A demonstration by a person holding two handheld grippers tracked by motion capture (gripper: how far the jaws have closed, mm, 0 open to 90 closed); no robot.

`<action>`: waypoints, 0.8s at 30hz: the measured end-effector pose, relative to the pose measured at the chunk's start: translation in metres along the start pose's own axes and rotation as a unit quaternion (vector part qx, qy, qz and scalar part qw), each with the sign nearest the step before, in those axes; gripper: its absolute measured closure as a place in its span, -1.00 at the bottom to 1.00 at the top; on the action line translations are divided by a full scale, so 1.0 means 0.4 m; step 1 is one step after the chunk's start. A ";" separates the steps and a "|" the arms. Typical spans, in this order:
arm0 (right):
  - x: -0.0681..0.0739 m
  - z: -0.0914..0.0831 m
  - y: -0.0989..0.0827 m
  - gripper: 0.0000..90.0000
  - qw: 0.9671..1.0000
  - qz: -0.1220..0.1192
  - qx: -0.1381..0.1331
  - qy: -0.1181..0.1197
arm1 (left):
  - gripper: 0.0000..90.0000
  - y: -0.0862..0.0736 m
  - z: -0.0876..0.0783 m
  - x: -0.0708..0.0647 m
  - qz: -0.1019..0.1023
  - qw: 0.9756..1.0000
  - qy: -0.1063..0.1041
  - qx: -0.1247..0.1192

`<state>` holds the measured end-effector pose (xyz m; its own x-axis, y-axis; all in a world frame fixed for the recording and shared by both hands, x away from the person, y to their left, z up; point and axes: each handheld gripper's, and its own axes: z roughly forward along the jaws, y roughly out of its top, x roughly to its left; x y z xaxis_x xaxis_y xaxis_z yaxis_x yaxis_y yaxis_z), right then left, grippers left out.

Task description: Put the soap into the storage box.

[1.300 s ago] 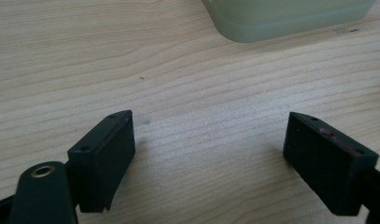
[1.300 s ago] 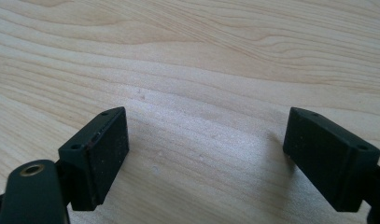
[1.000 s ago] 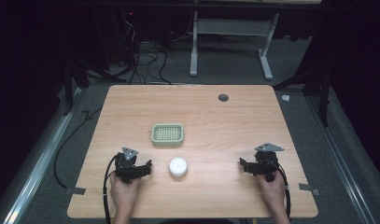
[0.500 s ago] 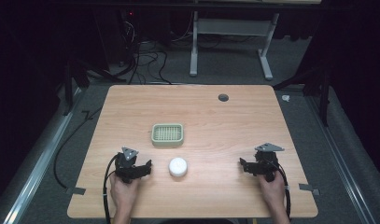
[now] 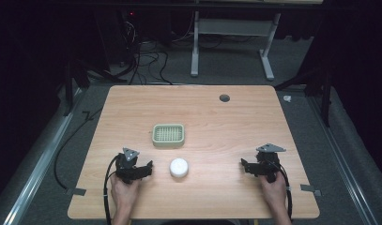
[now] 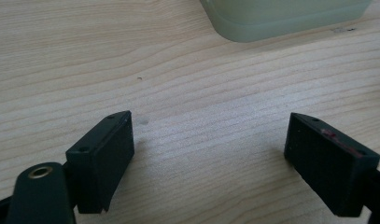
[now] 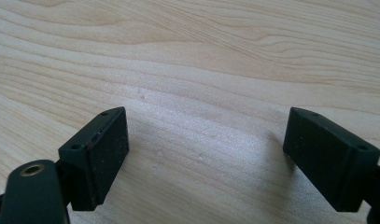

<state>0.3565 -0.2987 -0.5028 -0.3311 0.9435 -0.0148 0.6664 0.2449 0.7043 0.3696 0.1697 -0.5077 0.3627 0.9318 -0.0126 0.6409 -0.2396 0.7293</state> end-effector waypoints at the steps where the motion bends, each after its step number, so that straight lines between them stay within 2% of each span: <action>1: 0.000 0.000 0.000 -0.66 1.000 0.000 0.000 0.000 | -0.63 0.001 0.000 0.000 0.000 1.000 0.000 0.001; 3: 0.000 0.000 0.000 -0.66 1.000 0.000 0.000 0.000 | -0.63 0.003 0.000 0.000 0.000 1.000 0.002 0.003; 7: 0.000 0.000 0.000 -0.66 1.000 0.001 0.001 0.000 | -0.63 0.009 -0.015 0.001 -0.004 1.000 0.001 -0.010; 17: 0.000 0.000 0.000 -0.66 1.000 0.001 0.001 0.000 | -0.64 0.021 -0.046 -0.009 -0.002 0.999 -0.024 -0.022; 22: 0.000 0.000 0.000 -0.67 1.000 0.001 0.001 0.000 | -0.64 0.040 -0.062 -0.043 0.017 0.998 -0.044 -0.031; 24: 0.000 0.000 0.000 -0.66 1.000 0.001 0.001 0.000 | -0.64 0.043 -0.064 -0.047 0.019 0.998 -0.048 -0.033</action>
<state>0.3564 -0.2987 -0.5026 -0.3296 0.9440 -0.0139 0.6684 0.2437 0.7027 0.3564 0.1549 -0.4772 0.4514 0.8910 -0.0477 0.5802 -0.2525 0.7743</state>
